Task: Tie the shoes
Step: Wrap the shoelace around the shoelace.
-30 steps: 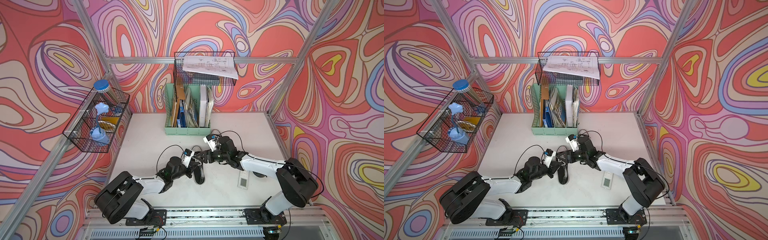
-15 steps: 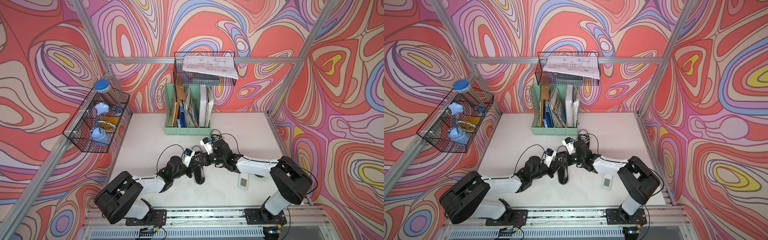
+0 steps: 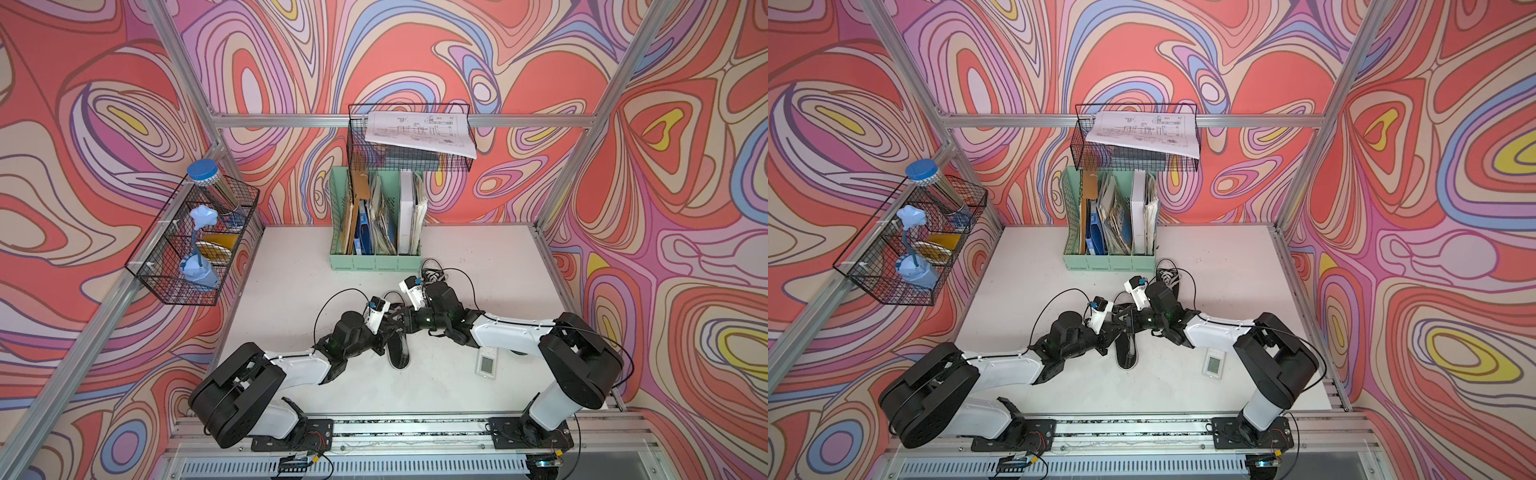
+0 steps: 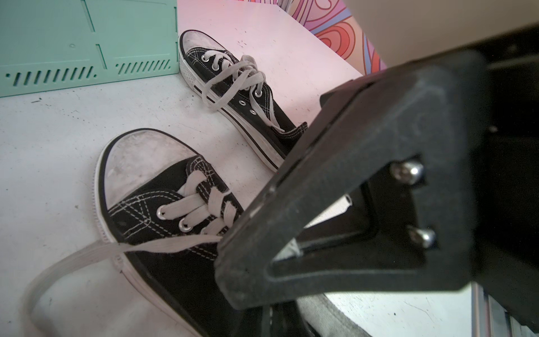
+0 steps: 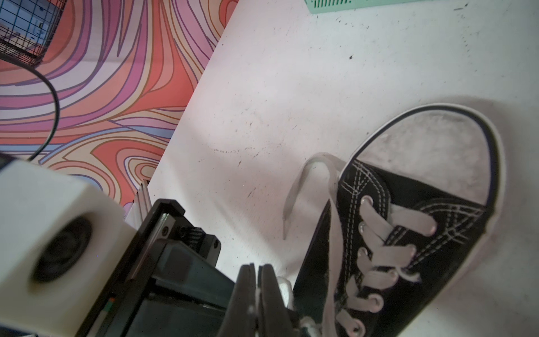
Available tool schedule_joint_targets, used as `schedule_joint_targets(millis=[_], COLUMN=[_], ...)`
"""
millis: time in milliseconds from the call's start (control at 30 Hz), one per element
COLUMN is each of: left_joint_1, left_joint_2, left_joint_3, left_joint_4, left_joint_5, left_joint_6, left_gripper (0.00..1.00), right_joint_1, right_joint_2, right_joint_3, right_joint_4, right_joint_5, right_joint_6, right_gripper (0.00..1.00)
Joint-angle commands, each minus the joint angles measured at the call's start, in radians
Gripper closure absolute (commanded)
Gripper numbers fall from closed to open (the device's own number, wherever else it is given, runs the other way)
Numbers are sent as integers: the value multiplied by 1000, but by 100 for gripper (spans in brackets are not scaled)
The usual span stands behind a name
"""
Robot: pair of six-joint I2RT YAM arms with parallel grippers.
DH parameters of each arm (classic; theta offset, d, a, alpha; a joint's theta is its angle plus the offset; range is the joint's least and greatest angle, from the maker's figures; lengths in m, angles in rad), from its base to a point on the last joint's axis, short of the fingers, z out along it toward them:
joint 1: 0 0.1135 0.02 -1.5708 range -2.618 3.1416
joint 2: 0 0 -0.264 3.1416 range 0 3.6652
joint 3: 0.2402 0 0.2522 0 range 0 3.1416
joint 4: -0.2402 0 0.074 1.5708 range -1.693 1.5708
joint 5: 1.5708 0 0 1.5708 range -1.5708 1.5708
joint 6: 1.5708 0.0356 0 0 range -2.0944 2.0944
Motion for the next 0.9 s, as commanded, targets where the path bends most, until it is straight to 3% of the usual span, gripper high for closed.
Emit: schedule_joint_targets(millis=[0,100,200,467,633,867], left_joint_1=[8,19,41,114,116,115], left_joint_2=[-37,-80,-143,-241,-138,67], left_joint_3=[14,16,28,62,201,344], left_joint_4=[-73,-156,-288,-567,-726,-795], left_joint_5=[-14,-24,-51,-239,-353,-410], left_joint_6=[-20,-47,-77,-167,-129,-91], left_gripper=[82,61,52,47,46,47], right_joint_1=[4,4,4,3,2,2], right_joint_2=[12,10,6,7,1,9], right_joint_3=[4,9,11,21,23,22], right_joint_4=[2,-13,-18,-29,-29,-13], right_joint_5=[24,39,47,56,56,43], right_joint_6=[-11,-14,-17,-19,-21,-14], right_gripper=[100,100,100,100,100,100])
